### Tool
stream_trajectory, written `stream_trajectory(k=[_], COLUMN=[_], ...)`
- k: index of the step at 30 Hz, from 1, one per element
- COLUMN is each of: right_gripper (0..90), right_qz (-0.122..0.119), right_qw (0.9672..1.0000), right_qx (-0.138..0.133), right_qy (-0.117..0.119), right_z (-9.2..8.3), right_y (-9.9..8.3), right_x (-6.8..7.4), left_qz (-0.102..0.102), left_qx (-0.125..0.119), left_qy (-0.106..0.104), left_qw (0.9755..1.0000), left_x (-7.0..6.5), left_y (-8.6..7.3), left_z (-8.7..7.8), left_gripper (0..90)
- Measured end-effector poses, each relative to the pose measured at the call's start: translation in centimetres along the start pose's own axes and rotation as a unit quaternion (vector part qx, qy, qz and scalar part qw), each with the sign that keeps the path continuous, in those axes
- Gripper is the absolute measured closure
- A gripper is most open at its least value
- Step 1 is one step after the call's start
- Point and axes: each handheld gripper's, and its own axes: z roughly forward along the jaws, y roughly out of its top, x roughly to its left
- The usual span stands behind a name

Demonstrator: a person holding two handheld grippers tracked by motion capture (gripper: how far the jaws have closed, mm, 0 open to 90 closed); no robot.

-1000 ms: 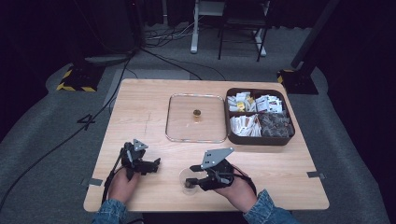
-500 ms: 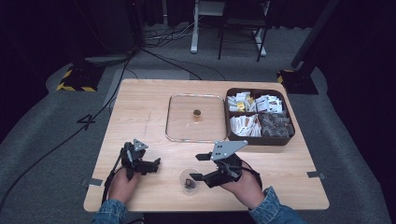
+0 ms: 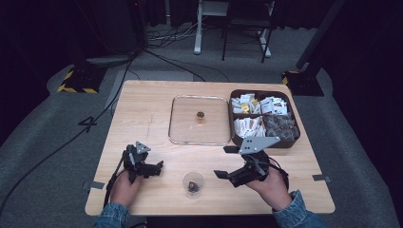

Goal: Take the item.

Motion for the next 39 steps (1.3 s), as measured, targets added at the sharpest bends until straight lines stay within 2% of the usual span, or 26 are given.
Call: stream_trajectory(k=[9, 13, 16, 20, 23, 31, 36, 39], right_gripper=[14.6, 15.3, 15.3, 15.3, 15.3, 15.4, 15.4, 15.4], right_qz=[0.02, 0.032, 0.05, 0.064, 0.075, 0.122, 0.134, 0.145], right_qw=[0.9983, 0.9973, 0.9963, 0.9941, 0.9916, 0.9838, 0.979, 0.9769], right_qx=[0.009, 0.005, 0.01, 0.013, 0.015, 0.022, 0.028, 0.03], right_qy=[-0.053, -0.067, -0.069, -0.087, -0.104, -0.129, -0.151, -0.155], right_z=[-2.7, -3.7, -4.3, -5.0, -5.3, -5.9, -5.7, -5.5], right_y=[-1.9, -2.7, -3.5, -4.8, -6.0, -9.4, -11.5, -12.6], right_x=[-2.2, -3.0, -3.7, -4.6, -5.4, -7.4, -8.4, -9.0], left_qz=[0.002, 0.002, 0.002, 0.0, 0.001, 0.001, 0.0, 0.0], left_qx=[0.0, 0.0, 0.0, -0.001, -0.001, -0.001, -0.001, -0.001], left_qy=[0.0, 0.0, 0.0, 0.0, 0.0, 0.001, 0.001, 0.001], left_qw=[1.0, 1.0, 1.0, 1.0, 1.0, 1.0, 1.0, 1.0], left_x=[0.0, 0.0, 0.0, 0.0, 0.0, 0.0, 0.0, 0.0], left_y=[0.0, 0.0, 0.0, 0.0, 0.1, 0.1, 0.0, 0.0], left_z=[0.0, 0.0, 0.0, 0.0, 0.0, 0.0, 0.0, 0.0], left_gripper=[0.0, 0.0, 0.0, 0.0, 0.0, 0.1, 0.0, 0.1])
